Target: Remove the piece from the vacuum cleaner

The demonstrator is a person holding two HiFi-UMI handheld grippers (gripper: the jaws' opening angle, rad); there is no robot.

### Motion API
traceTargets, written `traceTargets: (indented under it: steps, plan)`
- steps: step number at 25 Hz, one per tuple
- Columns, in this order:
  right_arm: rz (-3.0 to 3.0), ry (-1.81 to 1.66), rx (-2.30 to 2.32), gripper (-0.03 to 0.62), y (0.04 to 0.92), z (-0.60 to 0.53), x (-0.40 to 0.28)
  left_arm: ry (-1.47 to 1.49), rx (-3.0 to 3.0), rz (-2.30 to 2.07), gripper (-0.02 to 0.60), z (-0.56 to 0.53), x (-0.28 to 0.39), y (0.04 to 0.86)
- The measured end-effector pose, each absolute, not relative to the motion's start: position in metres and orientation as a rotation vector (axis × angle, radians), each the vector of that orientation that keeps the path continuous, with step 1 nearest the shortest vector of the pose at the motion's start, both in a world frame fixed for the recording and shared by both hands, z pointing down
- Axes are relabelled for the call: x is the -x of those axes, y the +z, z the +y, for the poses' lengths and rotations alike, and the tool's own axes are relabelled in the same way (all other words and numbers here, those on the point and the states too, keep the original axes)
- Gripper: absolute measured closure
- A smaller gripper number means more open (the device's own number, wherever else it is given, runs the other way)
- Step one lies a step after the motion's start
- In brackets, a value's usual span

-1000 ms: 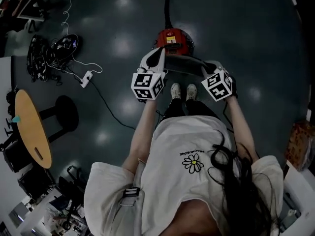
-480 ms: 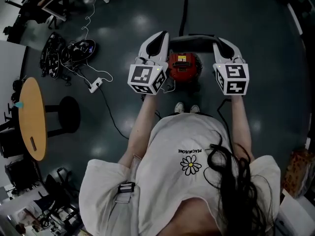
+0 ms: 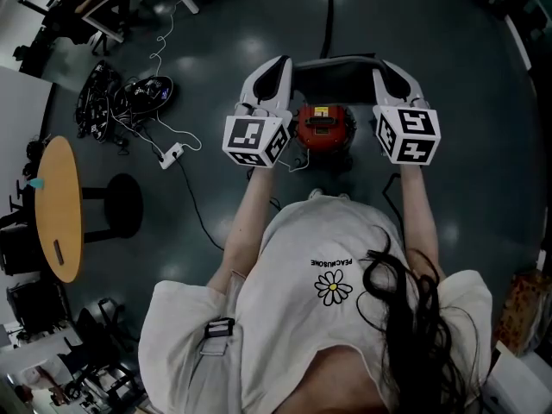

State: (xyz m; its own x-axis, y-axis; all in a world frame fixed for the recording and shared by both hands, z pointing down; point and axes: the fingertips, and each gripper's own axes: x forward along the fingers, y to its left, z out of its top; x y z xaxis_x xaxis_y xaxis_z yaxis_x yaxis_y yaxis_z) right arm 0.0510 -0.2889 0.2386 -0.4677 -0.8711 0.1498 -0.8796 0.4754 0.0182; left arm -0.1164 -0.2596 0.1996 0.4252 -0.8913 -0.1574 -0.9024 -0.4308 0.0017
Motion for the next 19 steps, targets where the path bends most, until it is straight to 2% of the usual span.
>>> traceTargets:
  steps: [19]
  plan:
    - [-2.58, 0.079, -1.564, 0.559, 0.242, -0.28, -0.054, 0.25, 2.593, 1.609, 0.581, -0.253, 0.115, 0.203]
